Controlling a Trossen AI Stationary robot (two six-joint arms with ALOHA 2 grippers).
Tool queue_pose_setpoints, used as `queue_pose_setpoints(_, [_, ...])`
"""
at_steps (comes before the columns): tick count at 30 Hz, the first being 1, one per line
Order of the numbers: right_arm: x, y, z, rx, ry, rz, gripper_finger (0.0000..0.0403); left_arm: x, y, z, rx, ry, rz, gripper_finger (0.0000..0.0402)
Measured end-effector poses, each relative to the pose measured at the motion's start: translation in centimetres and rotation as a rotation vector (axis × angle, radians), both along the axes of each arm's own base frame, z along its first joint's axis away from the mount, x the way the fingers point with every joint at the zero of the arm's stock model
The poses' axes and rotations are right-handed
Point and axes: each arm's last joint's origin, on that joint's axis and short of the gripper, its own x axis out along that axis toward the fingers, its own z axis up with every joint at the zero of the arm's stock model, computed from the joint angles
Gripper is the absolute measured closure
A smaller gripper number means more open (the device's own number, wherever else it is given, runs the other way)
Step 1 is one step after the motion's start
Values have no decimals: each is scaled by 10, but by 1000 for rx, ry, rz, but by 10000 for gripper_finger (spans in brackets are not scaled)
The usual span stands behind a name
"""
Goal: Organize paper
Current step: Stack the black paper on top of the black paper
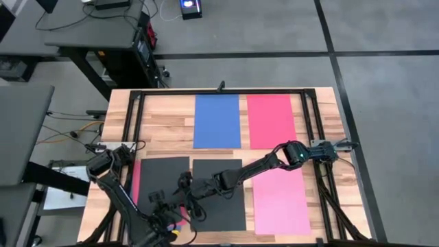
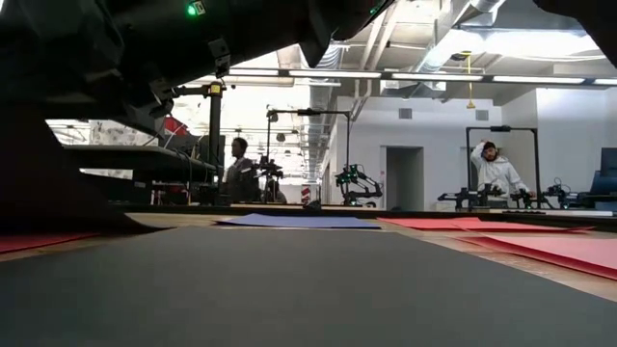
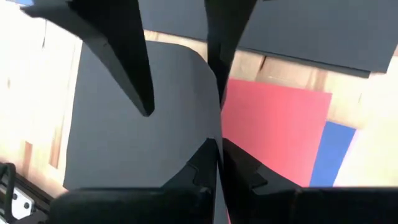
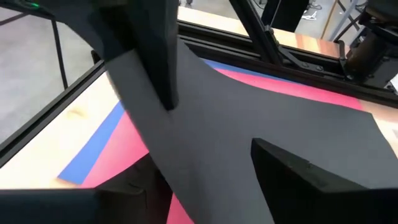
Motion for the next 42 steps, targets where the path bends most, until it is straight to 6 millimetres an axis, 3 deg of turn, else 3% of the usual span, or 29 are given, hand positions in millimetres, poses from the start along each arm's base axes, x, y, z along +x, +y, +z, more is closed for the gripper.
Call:
queue_pose_setpoints(3, [0,0,0,-14,-1,6,235,1,1,0,4,5,-4,401])
queue_pose_setpoints(9, [0,0,0,-36,-3,14,368,0,3,1,15,9,13,401])
queue_pose_setpoints(11, [1,-3,0,-38,-3,11,393,0,3,1,18,8,23,401])
queue_pose_setpoints(18, [1,-5,-1,-38,-2,7,402,-15,1,15,-3,-22,-1,400])
queue_pose_setpoints(23, [1,-5,-1,-35,0,5,403,-52,-4,46,-42,-220,21,367])
queue_pose_setpoints(26, [1,-5,-1,-35,0,5,403,-77,-9,52,-67,-343,32,338])
queue_pose_setpoints(32, [2,-8,2,-35,-4,0,403,-105,-24,30,-85,-361,58,286])
queue_pose_setpoints(42, [1,-11,10,-34,-10,-1,403,-119,-21,-9,-114,-198,181,193])
